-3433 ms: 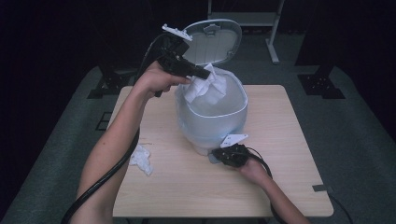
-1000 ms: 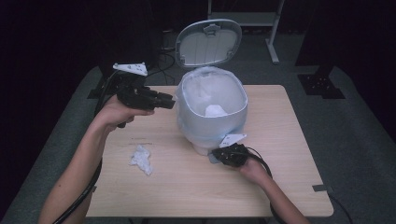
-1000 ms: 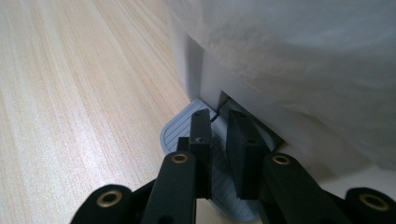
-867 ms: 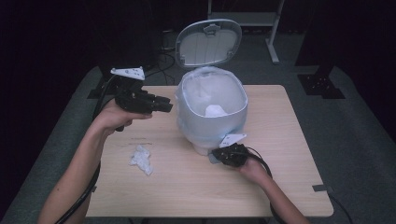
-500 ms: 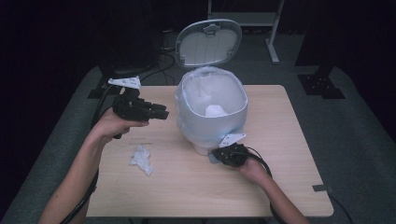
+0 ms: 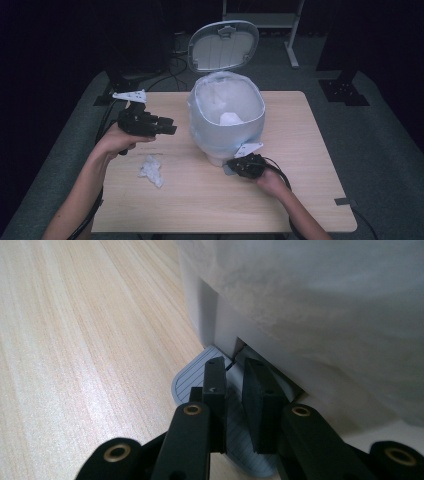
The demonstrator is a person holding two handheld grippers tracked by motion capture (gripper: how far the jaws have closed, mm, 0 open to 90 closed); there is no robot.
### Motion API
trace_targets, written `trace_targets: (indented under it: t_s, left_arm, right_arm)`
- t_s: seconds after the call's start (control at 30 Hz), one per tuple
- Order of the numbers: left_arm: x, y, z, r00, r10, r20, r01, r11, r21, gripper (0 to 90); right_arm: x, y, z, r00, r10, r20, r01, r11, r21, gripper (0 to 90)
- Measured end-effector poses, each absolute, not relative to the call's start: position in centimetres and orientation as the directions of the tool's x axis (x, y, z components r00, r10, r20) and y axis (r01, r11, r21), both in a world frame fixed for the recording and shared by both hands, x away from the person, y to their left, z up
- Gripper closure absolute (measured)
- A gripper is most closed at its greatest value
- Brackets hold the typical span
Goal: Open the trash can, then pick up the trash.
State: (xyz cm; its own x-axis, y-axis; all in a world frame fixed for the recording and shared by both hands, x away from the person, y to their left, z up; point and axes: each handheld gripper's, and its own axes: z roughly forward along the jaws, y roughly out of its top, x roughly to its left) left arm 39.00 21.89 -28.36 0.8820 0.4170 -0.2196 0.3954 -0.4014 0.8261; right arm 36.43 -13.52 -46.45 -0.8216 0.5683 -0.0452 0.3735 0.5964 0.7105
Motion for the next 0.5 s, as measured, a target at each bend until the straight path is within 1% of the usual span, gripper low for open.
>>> trace_targets:
  t_s: [0.27, 0.5]
  left_arm:
    - [39.3, 22.5, -29.5, 0.872, 0.433, -0.229, 0.412, -0.395, 0.821, 53.5]
    - [38.9, 22.8, -30.2, 0.870, 0.435, -0.231, 0.415, -0.395, 0.820, 52.0]
  right_arm:
    - [36.4, -13.5, -46.4, -0.825, 0.564, -0.045, 0.372, 0.600, 0.709, 79.7]
    - [36.5, -13.5, -46.4, -0.826, 0.561, -0.062, 0.362, 0.611, 0.704, 79.7]
